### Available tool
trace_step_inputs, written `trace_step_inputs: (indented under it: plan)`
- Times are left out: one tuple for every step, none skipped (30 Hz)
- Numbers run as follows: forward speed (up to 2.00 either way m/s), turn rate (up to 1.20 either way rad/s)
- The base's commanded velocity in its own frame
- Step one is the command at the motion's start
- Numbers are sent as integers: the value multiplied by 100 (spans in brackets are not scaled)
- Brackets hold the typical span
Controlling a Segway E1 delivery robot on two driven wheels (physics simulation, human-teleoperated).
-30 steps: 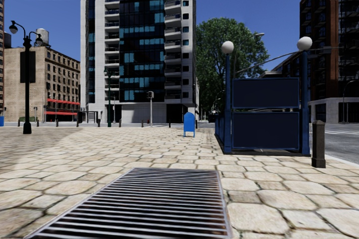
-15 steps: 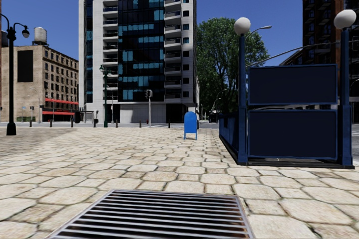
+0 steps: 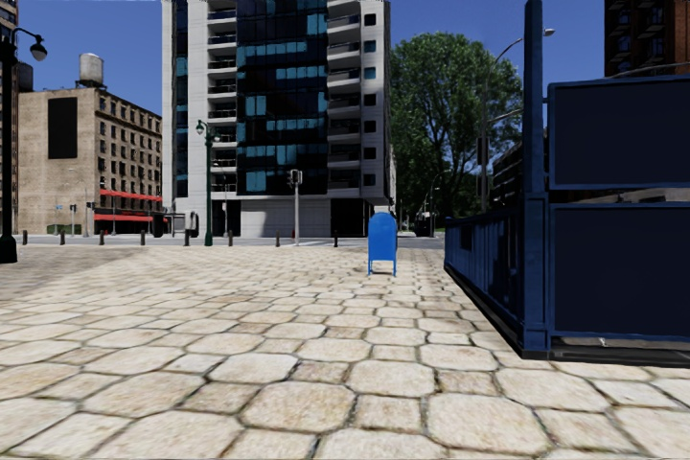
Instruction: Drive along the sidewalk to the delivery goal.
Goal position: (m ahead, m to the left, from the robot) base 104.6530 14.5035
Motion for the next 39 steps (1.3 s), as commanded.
trace_step_inputs:
  plan:
    - [200,26]
    - [200,26]
    - [200,25]
    - [200,25]
    - [200,25]
    - [200,25]
    - [200,22]
    - [200,20]
    - [200,20]
    - [200,20]
    - [200,20]
    - [200,20]
    - [200,20]
    - [200,20]
    - [200,20]
    - [200,20]
    - [200,20]
    - [200,20]
    - [200,20]
    - [200,20]
    - [200,20]
    - [200,20]
    - [200,20]
    - [200,22]
    - [200,23]
    - [200,23]
    - [200,25]
    - [200,25]
    - [200,25]
    - [200,25]
    - [200,25]
    - [200,25]
    - [200,25]
    - [200,25]
    - [200,25]
    - [200,25]
    - [200,25]
    - [200,25]
    - [200,25]
